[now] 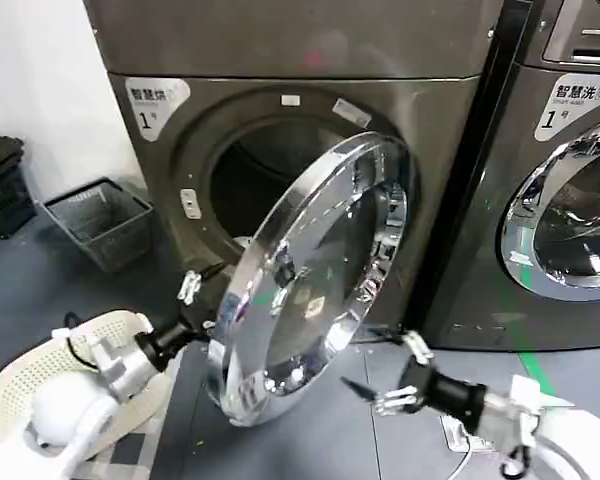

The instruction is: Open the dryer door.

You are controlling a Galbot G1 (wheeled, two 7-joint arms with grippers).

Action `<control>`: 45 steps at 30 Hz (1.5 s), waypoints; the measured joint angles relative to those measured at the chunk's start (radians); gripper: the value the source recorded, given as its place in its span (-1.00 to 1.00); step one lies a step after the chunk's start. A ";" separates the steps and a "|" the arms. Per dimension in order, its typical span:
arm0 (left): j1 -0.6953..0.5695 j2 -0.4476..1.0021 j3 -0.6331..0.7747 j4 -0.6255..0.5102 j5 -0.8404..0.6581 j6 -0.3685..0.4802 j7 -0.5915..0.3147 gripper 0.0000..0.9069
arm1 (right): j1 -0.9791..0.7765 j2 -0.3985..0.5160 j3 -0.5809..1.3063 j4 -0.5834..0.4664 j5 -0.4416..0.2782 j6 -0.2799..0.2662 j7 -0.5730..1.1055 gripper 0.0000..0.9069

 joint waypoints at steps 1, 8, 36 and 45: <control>-0.010 0.001 0.015 0.001 -0.002 0.000 0.000 1.00 | -0.044 0.027 0.048 0.008 -0.011 0.013 0.005 1.00; -0.089 -0.002 0.125 0.013 -0.005 0.001 -0.003 1.00 | -0.299 0.239 0.302 0.000 -0.092 0.110 0.106 1.00; -0.522 -0.164 0.635 0.199 0.025 0.007 -0.073 1.00 | -0.260 0.757 0.885 -0.341 -0.178 -0.037 0.721 1.00; -0.659 -0.275 0.772 0.295 0.028 0.006 -0.092 1.00 | -0.226 0.777 1.027 -0.441 -0.230 -0.047 0.790 1.00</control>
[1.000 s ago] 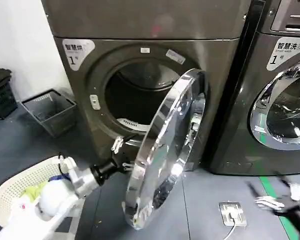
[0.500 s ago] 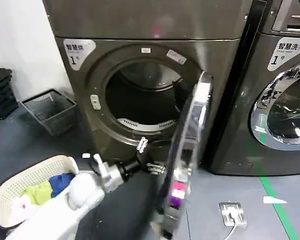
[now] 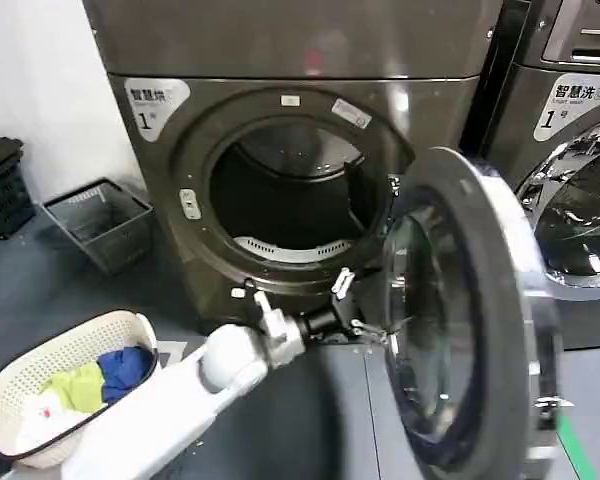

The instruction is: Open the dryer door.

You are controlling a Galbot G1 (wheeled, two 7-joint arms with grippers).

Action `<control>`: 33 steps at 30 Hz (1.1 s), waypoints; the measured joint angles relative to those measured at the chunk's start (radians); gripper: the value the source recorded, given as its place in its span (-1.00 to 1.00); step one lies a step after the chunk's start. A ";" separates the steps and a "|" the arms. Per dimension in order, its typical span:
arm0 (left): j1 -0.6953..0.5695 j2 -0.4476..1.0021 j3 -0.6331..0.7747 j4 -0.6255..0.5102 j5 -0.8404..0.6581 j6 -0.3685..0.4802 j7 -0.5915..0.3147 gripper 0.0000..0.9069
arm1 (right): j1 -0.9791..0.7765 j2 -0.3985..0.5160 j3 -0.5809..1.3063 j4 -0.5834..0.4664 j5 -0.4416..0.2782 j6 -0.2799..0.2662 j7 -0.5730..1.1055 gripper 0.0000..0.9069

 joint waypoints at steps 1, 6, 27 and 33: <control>-0.014 -0.013 0.014 0.015 -0.002 -0.002 -0.003 1.00 | 0.000 0.002 0.014 -0.013 0.000 0.000 0.001 1.00; -0.086 -0.074 0.071 0.082 -0.006 -0.004 -0.014 1.00 | 0.004 0.010 0.072 -0.044 0.001 -0.014 0.001 1.00; -0.225 -0.270 0.138 0.300 0.009 -0.008 -0.030 1.00 | 0.026 0.046 0.123 -0.043 -0.032 -0.036 0.036 1.00; -0.233 -0.288 0.138 0.317 0.008 -0.008 -0.030 1.00 | 0.028 0.049 0.121 -0.036 -0.031 -0.036 0.033 1.00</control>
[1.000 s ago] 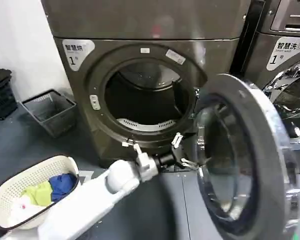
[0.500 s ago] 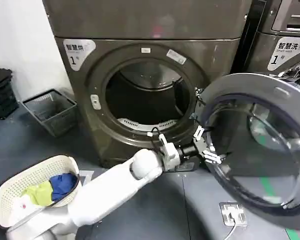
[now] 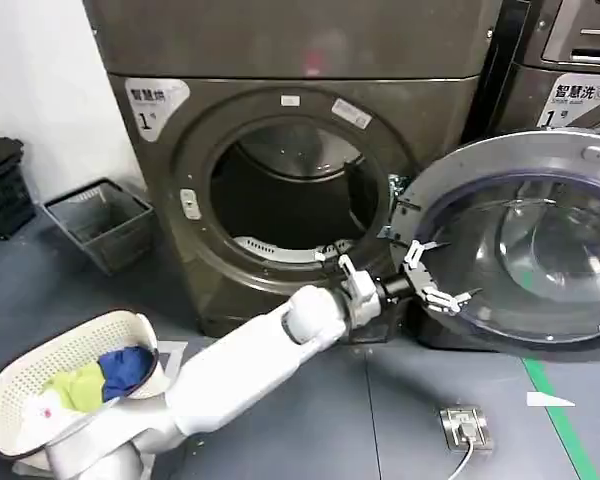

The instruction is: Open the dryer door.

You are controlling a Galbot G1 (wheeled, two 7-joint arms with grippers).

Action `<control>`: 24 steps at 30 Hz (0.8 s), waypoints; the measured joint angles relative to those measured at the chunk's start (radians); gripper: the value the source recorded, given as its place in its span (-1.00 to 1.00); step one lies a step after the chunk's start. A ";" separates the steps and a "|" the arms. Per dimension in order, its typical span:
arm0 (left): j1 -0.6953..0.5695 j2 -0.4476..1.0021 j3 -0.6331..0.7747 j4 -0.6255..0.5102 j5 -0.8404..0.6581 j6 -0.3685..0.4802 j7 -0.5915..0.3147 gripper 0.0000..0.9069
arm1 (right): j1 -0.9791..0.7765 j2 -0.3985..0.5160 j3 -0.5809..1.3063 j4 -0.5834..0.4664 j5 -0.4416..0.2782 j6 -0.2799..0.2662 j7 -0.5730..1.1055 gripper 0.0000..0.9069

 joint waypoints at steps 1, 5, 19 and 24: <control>0.000 -0.002 0.000 0.001 0.000 0.000 0.000 1.00 | 0.000 0.000 -0.002 0.002 0.000 0.000 0.000 1.00; -0.002 -0.004 0.000 0.002 0.000 0.001 0.000 1.00 | 0.004 0.001 -0.006 0.009 0.000 -0.001 -0.001 1.00; 0.074 0.108 -0.058 -0.172 -0.074 0.151 -0.021 1.00 | 0.005 -0.002 -0.004 0.038 0.025 -0.020 -0.021 1.00; 0.168 0.224 -0.126 -0.317 -0.072 0.200 -0.039 1.00 | 0.009 -0.006 -0.005 0.047 0.030 -0.021 -0.026 1.00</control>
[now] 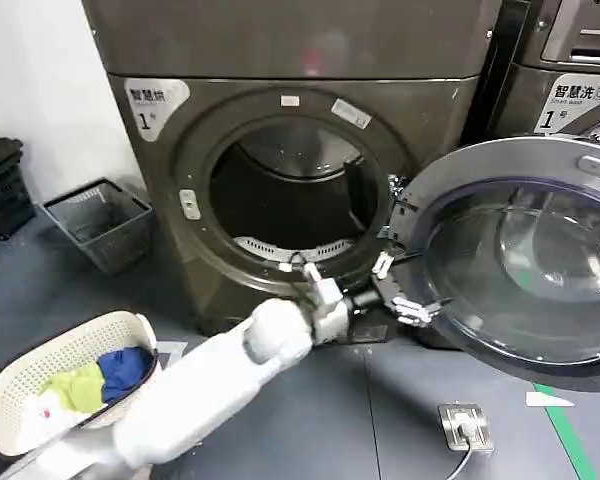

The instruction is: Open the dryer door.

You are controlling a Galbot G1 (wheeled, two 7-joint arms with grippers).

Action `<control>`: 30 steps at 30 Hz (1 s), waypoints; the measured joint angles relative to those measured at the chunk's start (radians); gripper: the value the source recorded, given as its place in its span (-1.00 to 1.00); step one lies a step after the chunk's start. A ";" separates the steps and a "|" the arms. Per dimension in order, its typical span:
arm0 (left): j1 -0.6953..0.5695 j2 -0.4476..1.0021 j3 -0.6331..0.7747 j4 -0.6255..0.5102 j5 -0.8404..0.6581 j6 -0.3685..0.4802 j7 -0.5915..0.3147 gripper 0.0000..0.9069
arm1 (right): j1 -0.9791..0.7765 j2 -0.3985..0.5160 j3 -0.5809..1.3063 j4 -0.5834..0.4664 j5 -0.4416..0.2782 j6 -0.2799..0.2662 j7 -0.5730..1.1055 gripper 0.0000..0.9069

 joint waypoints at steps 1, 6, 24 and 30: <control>0.021 0.023 -0.017 -0.028 -0.001 0.004 -0.002 1.00 | 0.003 -0.002 -0.002 0.002 0.001 -0.002 0.000 1.00; 0.136 0.143 -0.130 -0.160 -0.010 0.037 -0.015 1.00 | 0.015 -0.007 -0.019 0.008 0.002 -0.002 -0.001 1.00; 0.607 0.484 -0.679 -0.373 -0.192 0.242 -0.154 1.00 | 0.051 -0.054 -0.084 0.010 0.003 -0.005 -0.011 1.00; 0.705 0.571 -0.852 -0.389 -0.326 0.388 -0.251 1.00 | 0.064 -0.065 -0.110 0.030 0.008 -0.005 -0.015 1.00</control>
